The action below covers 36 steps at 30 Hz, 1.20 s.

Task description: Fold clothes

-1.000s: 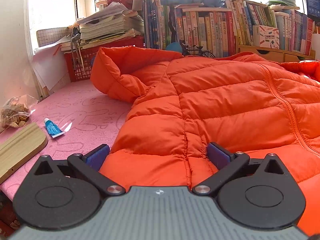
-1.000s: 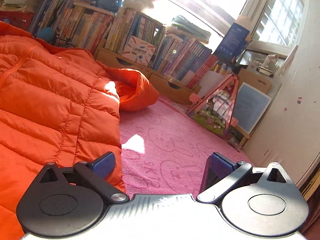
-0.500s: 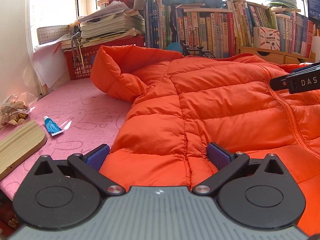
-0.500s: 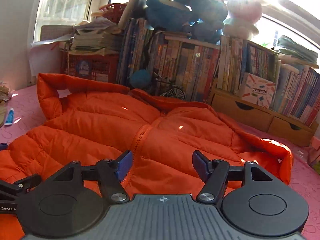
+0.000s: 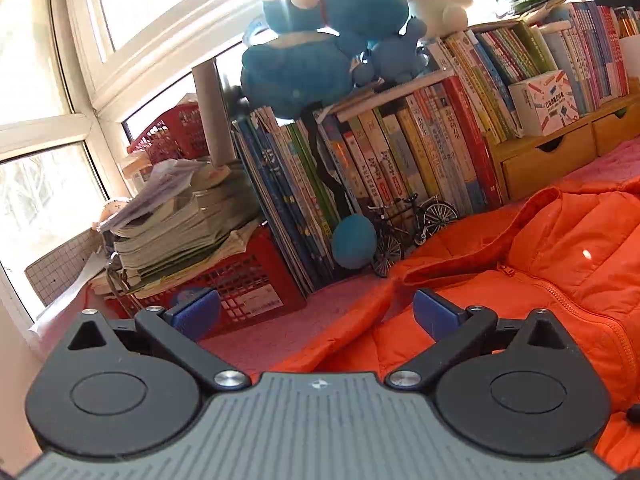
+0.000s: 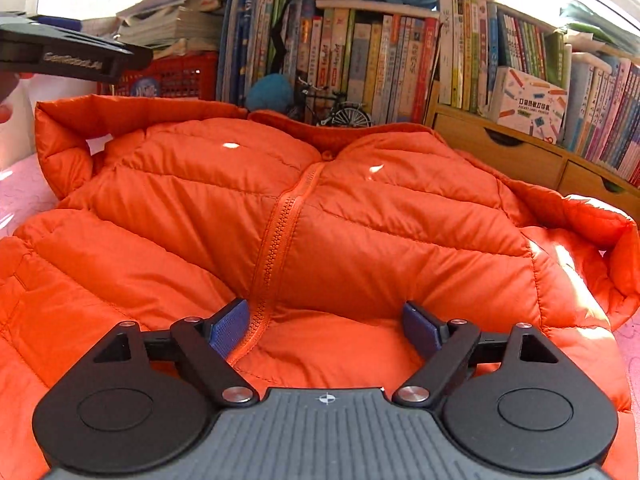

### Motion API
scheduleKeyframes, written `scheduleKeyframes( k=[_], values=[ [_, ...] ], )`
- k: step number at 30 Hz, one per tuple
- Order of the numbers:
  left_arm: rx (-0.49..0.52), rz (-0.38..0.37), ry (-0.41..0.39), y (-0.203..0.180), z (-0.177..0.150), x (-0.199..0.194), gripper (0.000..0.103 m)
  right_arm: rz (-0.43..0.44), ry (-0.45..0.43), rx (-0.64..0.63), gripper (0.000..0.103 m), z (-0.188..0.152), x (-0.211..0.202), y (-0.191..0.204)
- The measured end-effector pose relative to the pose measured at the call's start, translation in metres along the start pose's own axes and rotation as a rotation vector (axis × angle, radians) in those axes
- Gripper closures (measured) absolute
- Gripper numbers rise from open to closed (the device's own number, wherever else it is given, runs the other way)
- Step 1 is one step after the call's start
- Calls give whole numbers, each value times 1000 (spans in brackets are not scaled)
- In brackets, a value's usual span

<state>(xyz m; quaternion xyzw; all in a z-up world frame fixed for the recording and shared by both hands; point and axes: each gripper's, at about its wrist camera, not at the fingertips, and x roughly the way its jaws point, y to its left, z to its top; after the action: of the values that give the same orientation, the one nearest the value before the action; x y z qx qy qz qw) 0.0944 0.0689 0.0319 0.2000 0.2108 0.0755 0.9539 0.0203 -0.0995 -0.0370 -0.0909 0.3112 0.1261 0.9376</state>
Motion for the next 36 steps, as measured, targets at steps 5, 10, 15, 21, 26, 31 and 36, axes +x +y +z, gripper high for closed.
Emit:
scheduleKeyframes(
  k=[5,10,15,21,26,31,36],
  values=[
    [-67,-11,266,-18,-5,87,27,-5,3,9,16,1,1,-1],
    [-241,-9,366,19,-20,99,90,-1,10,26,13,1,3,-3],
    [-475,26,260,106,-27,62,93,1,13,37,12,2,4,-3],
    [-522,229,286,196,-72,20,92,-4,11,35,11,2,4,-2],
    [-596,288,390,234,-127,9,92,-7,9,33,10,1,3,-2],
    [-704,200,396,239,-155,7,92,-16,9,32,8,2,4,-2],
    [-804,145,395,239,-167,29,78,22,-30,-2,9,5,-8,2]
  ],
)
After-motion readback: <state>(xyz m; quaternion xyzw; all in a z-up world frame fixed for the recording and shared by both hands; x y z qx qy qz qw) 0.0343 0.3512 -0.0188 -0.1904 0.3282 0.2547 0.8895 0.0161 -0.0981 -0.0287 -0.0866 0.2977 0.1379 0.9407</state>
